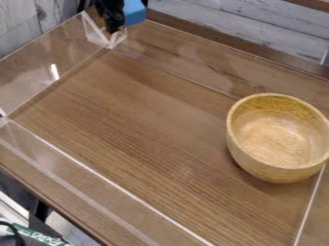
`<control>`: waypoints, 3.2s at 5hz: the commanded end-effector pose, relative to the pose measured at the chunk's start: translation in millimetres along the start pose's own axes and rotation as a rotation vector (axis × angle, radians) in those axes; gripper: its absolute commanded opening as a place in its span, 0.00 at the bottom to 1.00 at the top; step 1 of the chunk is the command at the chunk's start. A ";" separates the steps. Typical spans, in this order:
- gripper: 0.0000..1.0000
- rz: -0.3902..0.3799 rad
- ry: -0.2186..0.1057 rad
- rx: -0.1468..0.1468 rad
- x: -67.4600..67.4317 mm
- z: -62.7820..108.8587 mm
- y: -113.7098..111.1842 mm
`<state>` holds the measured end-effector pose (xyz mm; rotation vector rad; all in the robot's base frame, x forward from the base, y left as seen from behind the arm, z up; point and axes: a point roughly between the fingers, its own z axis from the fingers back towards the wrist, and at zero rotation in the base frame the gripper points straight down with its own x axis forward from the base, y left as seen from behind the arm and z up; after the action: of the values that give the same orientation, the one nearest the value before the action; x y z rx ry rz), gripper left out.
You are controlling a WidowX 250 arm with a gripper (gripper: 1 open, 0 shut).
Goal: Put the blue block in the brown bowl
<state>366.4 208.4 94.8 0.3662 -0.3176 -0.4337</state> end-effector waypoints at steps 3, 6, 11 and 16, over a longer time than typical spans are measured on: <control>0.00 -0.007 -0.082 0.134 9.6 37.6 23.3; 0.00 -0.032 -0.120 0.176 11.7 40.2 23.1; 0.00 0.047 -0.159 0.114 13.7 79.5 -16.8; 0.00 0.100 -0.177 0.037 14.0 121.8 -61.6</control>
<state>309.5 116.1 161.9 0.3163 -0.4661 -0.3671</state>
